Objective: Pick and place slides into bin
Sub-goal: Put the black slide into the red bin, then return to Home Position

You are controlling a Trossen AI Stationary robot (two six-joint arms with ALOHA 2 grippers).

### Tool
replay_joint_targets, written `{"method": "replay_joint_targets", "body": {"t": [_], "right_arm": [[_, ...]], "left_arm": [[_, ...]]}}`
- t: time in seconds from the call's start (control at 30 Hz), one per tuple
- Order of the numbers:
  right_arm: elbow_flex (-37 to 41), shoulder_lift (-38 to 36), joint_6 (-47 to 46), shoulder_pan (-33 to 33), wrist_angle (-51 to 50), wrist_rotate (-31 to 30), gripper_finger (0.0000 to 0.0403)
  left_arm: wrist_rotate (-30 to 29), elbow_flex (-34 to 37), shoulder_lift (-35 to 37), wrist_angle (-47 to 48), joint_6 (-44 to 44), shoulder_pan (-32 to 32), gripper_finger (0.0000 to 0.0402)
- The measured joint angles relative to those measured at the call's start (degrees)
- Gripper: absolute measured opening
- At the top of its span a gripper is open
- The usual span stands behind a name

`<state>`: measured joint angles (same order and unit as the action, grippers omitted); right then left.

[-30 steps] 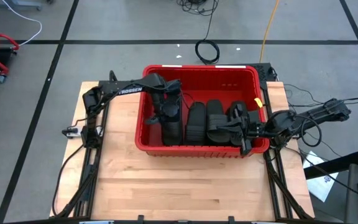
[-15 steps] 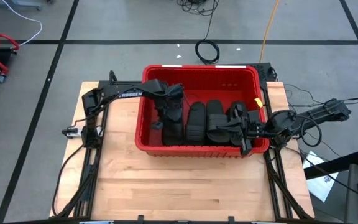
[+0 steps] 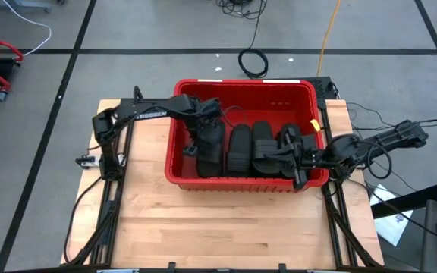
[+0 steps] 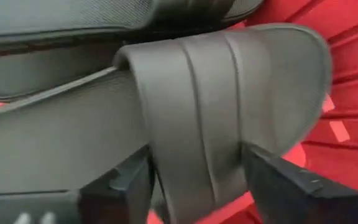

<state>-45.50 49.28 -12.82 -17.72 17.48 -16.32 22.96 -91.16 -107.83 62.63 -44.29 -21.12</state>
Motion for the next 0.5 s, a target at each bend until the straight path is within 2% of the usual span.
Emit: {"method": "replay_joint_targets", "body": {"t": [0.13,0.27,0.4,0.5], "right_arm": [[0.00,0.02,0.00,-0.02,-1.07,0.05,0.0000],[0.00,0.02,0.00,-0.02,-1.69,1.96,0.0000],[0.00,0.02,0.01,-0.04,-2.41,3.13,0.0000],[0.00,-0.33,0.76,-0.02,-3.32,2.88,0.0000]], "left_arm": [[-1.49,0.10,3.13,-0.11,-0.08,-0.11,0.0269],[-1.08,0.10,7.10,-0.05,2.15,-0.07,0.0298],[-1.11,0.10,11.84,0.11,4.09,0.21,0.0302],[-1.03,0.08,16.16,1.25,6.42,0.28,0.0278]]}}
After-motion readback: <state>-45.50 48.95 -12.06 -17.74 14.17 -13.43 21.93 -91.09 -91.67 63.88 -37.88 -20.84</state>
